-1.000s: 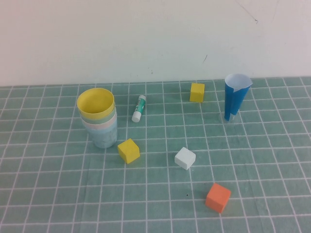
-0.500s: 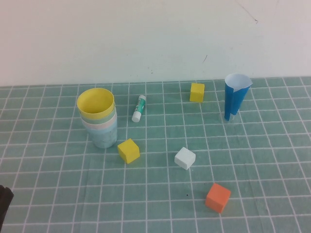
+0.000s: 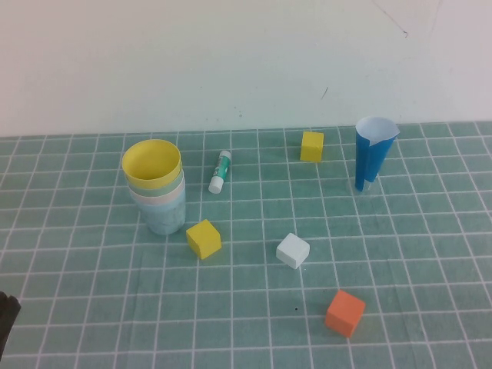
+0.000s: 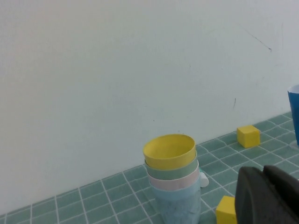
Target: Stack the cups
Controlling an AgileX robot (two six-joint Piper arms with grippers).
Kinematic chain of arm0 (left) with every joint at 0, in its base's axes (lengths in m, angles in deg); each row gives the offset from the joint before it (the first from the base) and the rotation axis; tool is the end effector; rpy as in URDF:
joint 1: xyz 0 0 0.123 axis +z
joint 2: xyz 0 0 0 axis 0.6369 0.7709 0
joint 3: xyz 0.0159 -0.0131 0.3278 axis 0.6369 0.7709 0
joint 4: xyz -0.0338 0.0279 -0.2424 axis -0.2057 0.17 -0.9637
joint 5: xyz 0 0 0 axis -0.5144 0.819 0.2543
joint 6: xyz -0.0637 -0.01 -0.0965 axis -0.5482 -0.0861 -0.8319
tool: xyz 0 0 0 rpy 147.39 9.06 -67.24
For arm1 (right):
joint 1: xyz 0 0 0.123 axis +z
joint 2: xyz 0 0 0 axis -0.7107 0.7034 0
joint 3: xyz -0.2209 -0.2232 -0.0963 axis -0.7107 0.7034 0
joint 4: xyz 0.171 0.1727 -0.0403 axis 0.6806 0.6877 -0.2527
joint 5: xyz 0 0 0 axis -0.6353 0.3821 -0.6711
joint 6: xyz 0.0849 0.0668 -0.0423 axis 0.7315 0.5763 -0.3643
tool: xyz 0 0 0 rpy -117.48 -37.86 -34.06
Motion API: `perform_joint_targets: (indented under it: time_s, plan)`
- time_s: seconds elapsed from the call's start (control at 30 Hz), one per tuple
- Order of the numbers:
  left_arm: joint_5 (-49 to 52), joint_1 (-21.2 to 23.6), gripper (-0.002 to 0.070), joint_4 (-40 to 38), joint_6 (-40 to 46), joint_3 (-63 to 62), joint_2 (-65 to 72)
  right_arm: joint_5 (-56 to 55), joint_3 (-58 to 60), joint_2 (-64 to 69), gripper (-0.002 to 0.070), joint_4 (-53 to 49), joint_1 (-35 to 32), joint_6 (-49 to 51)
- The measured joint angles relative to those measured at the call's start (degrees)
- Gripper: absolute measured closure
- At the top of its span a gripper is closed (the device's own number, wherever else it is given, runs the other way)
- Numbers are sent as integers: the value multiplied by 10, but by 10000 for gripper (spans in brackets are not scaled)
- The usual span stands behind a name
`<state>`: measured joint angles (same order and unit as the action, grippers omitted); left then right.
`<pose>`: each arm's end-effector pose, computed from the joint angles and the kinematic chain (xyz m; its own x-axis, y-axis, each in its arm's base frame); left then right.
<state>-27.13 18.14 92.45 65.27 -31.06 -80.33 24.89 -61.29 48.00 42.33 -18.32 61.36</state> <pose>0.0343 -0.0143 0.2603 0.1545 0.0550 -0.9865 0.3576 0.9276 0.1077 0.0527 0.0247 0.2408 -0.2840 -0.6200 -0.7314 -0.6211 0.7001 -0.3523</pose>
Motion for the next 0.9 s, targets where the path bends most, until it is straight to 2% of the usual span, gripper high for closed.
perform_joint_targets:
  time_s: [0.1, 0.3, 0.7, 0.77, 0.9]
  plan:
    - [9, 0, 677, -9, -14, 0, 0, 0, 0, 0, 678, 0, 0, 0]
    - [43, 0, 677, -63, -140, 0, 0, 0, 0, 0, 678, 0, 0, 0]
    - [46, 0, 677, -66, -165, 7, -1, 0, 0, 0, 678, 1, 0, 0]
    - [56, 12, 677, -65, -164, 17, -6, 0, 0, 0, 678, 1, 0, 0]
    - [59, 69, 677, -74, -161, 45, -10, 0, 0, 0, 678, 1, 0, 0]
